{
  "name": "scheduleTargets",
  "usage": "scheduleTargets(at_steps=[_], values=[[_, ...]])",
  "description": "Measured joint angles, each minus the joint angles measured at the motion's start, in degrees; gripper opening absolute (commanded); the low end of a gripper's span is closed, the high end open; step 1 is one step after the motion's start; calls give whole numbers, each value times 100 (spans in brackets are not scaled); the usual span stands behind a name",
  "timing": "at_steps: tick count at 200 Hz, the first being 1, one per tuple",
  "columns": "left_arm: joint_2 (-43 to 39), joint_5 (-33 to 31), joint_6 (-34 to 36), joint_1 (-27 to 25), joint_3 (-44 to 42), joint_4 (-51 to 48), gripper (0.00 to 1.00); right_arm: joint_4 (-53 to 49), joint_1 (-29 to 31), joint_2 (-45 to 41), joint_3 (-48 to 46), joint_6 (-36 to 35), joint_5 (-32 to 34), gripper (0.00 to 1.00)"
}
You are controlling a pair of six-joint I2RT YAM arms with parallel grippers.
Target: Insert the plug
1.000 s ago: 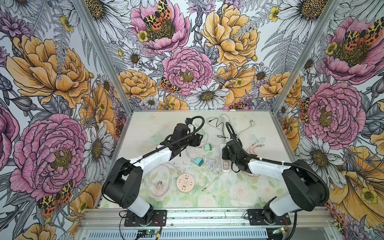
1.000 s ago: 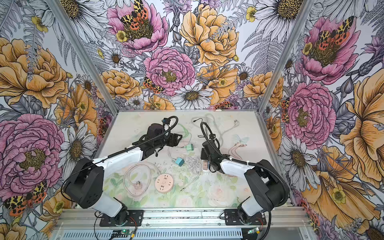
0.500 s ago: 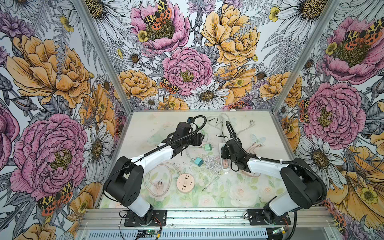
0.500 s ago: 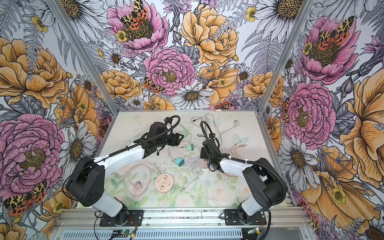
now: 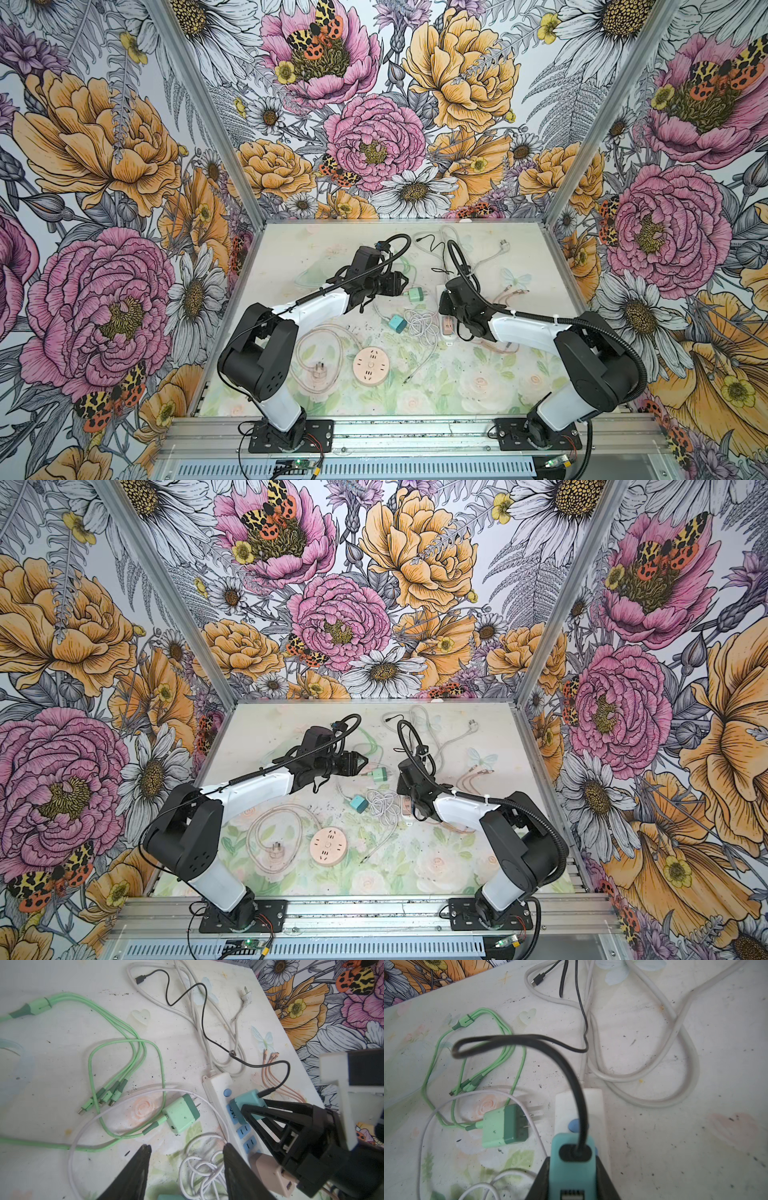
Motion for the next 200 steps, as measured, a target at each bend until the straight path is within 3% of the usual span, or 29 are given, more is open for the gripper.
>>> scheduleTargets(at_steps=[105, 200], values=[[254, 654, -393, -96, -7, 468, 50, -374, 225, 114, 203, 164, 396, 0], [258, 800, -496, -74, -256, 734, 50, -472, 254, 188, 251, 149, 413, 0]])
